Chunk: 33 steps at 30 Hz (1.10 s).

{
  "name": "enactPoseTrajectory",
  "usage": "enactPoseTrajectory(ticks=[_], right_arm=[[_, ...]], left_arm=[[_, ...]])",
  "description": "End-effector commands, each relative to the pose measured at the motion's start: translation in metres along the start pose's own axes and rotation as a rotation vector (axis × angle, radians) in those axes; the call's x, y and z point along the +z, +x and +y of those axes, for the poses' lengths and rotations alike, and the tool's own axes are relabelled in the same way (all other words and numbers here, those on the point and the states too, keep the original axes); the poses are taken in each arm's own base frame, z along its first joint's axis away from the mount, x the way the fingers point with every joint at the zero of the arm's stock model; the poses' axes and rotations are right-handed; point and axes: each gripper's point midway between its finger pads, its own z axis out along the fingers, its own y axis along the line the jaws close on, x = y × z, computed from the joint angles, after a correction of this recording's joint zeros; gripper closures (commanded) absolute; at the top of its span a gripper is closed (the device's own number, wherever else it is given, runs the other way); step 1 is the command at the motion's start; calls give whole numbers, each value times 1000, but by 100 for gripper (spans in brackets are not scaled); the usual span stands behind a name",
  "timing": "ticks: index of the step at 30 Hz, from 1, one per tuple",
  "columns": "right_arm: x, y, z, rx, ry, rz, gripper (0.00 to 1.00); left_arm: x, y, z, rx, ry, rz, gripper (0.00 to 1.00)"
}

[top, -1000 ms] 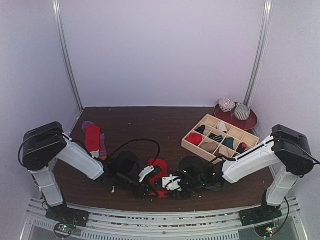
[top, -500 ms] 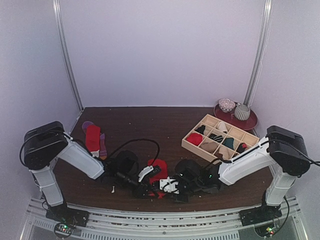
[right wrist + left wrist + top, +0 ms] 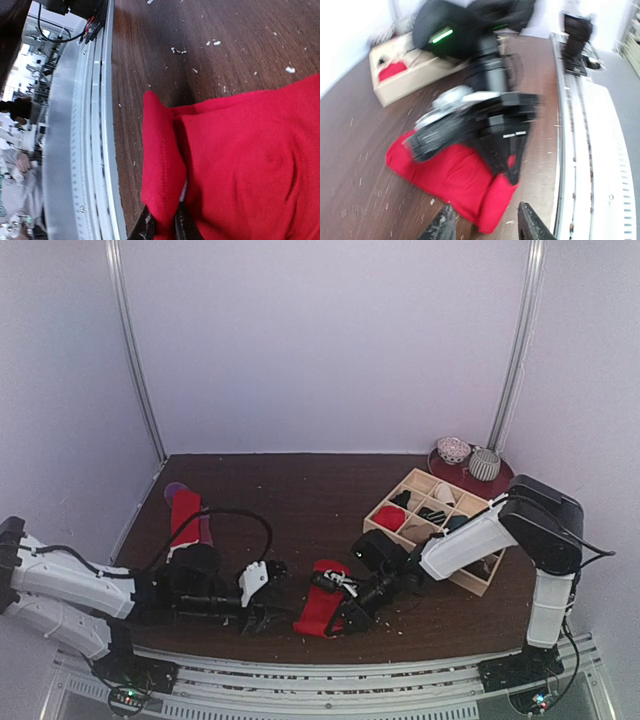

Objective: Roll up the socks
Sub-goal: Roll a pair of socks at the center of the board.

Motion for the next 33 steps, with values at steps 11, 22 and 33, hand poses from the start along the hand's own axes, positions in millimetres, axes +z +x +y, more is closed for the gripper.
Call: enactPoseTrajectory(ticks=[11, 22, 33], right_arm=[[-29, 10, -13, 523, -230, 79, 87], [-27, 19, -13, 539, -244, 108, 88], [-27, 15, -15, 549, -246, 94, 87]], left_arm=[[52, 32, -25, 270, -3, 9, 57], [72, 20, -17, 338, -86, -63, 52], [95, 41, -43, 349, 32, -11, 61]])
